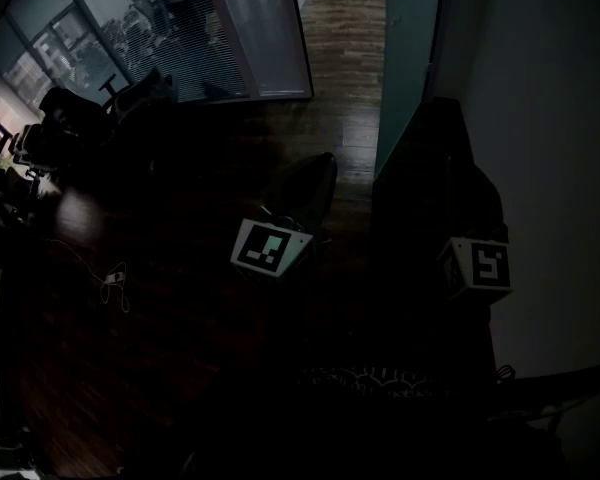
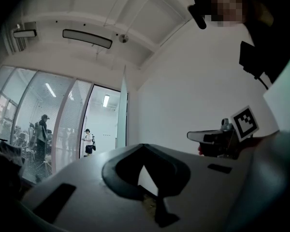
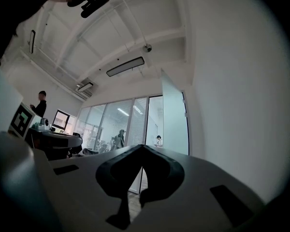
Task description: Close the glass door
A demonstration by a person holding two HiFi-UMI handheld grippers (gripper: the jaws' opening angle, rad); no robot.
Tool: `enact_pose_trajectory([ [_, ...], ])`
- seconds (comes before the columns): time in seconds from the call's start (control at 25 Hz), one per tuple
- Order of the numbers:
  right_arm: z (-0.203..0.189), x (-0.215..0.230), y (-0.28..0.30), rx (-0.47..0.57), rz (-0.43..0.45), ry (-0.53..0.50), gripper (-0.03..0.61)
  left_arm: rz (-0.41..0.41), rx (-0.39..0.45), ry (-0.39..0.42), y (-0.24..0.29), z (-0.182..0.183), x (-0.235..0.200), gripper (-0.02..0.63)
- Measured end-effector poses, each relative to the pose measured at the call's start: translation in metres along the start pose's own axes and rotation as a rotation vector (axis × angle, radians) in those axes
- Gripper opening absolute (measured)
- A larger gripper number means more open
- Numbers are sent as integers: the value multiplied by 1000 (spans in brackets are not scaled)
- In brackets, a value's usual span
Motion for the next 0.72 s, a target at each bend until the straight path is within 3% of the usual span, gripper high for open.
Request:
enact_pose_trajectory([
  [0.28, -2, 5, 5, -9, -40, 20, 3, 0, -5, 0, -2, 2, -12, 2],
  [0.72, -29, 18, 40, -52, -58, 30, 3, 10, -28, -18, 26, -25, -32, 2],
])
Point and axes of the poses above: the fingertips, and each gripper's own axes: y forward along the fingers, x to its right, z out of its top, the point moved 3 cm from there along -y, backward along the fingers, and after that the axes turned 6 degrees about -x, right-handed, at the moved point
